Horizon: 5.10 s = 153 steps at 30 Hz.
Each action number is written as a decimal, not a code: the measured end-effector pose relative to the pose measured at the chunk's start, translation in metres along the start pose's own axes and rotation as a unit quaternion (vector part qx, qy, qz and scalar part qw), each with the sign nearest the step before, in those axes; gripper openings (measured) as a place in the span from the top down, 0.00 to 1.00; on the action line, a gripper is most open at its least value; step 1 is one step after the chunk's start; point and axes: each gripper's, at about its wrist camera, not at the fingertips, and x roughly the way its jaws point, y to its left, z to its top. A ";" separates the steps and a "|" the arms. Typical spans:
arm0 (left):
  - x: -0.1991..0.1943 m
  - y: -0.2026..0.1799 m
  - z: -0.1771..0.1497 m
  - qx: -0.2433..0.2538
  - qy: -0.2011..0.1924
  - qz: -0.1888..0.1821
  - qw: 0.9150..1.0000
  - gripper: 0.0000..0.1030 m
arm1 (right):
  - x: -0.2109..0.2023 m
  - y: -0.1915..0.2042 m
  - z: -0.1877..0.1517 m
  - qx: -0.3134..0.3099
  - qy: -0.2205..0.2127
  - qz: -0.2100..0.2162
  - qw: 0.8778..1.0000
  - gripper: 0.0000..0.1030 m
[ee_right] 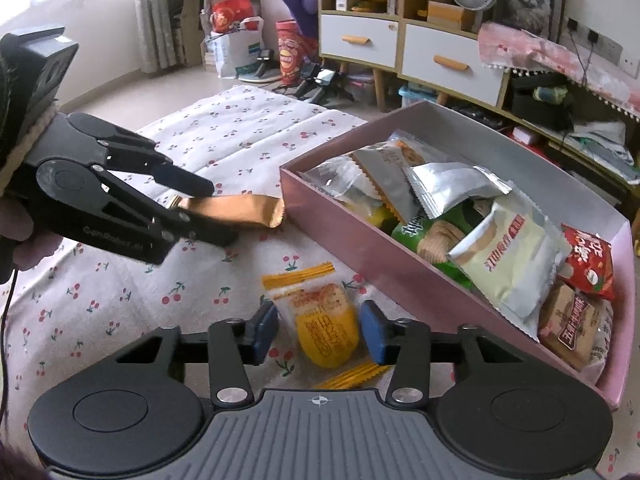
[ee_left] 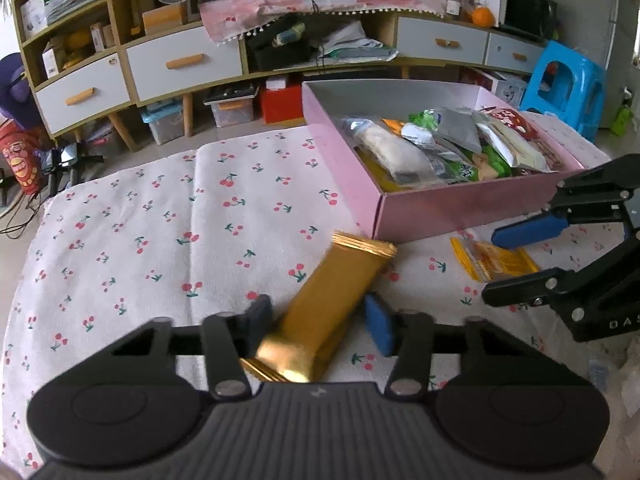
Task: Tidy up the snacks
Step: 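Grasp the gold bar with the left tool while the right tool grasps the yellow cake packet, then carry the gold bar and yellow cake packet into the pink box, open both tools, then move the left tool to the clear white bread bag while the right tool moves to the clear stick-biscuit bag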
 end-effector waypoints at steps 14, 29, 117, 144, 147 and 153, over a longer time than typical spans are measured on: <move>-0.012 0.005 0.002 -0.010 0.008 0.008 1.000 0.74 | -0.019 -0.004 0.000 0.018 0.000 0.002 1.000 0.81; -0.031 0.010 0.013 -0.063 -0.009 -0.002 0.998 0.75 | -0.045 -0.028 0.002 0.095 -0.028 0.004 0.995 0.92; -0.049 -0.101 0.091 -0.037 -0.015 0.012 0.999 0.20 | -0.142 -0.083 0.014 0.282 -0.099 -0.121 0.947 0.20; -0.093 -0.118 -0.006 0.005 0.041 -0.045 0.998 0.06 | -0.151 0.004 -0.063 0.064 0.018 0.032 0.997 0.04; -0.089 -0.121 -0.019 0.044 0.067 -0.065 0.995 0.06 | -0.151 0.018 -0.074 -0.004 0.033 0.031 0.999 0.04; -0.088 -0.129 -0.034 0.091 0.092 -0.096 0.987 0.06 | -0.140 0.024 -0.080 -0.025 0.064 0.029 0.997 0.04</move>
